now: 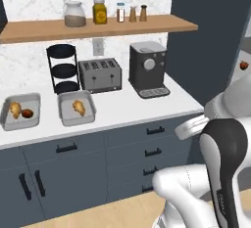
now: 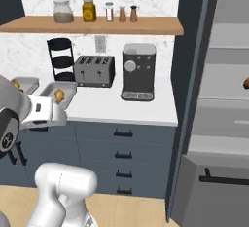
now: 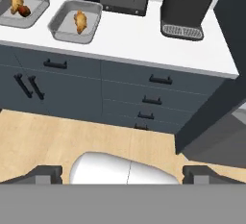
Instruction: Place one bell pepper and one chicken drumstick in each tupperware on the nearby counter, to pack two identical lunches.
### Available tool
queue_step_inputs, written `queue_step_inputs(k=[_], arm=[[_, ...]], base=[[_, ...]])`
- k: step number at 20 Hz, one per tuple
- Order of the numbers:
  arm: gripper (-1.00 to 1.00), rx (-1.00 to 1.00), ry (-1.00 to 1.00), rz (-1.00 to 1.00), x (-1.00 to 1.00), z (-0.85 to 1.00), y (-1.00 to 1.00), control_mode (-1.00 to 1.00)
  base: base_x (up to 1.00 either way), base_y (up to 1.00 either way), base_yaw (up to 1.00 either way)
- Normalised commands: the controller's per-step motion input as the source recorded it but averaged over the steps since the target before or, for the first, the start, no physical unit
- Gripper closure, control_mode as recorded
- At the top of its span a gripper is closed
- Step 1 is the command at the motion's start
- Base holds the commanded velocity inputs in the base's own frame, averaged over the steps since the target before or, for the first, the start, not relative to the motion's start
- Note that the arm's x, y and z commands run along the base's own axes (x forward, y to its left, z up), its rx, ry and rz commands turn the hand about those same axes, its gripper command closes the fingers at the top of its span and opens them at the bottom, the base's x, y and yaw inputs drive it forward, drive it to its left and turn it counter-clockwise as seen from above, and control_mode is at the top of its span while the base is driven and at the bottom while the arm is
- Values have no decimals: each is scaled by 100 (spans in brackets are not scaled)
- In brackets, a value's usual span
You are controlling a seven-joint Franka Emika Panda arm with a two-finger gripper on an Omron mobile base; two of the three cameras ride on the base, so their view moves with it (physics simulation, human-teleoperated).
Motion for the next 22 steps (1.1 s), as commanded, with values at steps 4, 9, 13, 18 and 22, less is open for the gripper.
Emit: queue_step_inputs(k=[4,9,13,18,22], arm=[[-100,0,0,0,0,0,0,100],[-100,0,0,0,0,0,0,100],[-100,0,0,0,0,0,0,100],[-100,0,0,0,0,0,0,100],[-100,0,0,0,0,0,0,100]], base=[[-4,-100,0],[1,-100,0],[19,-94,0],[60,-73,0],[71,-66,0]])
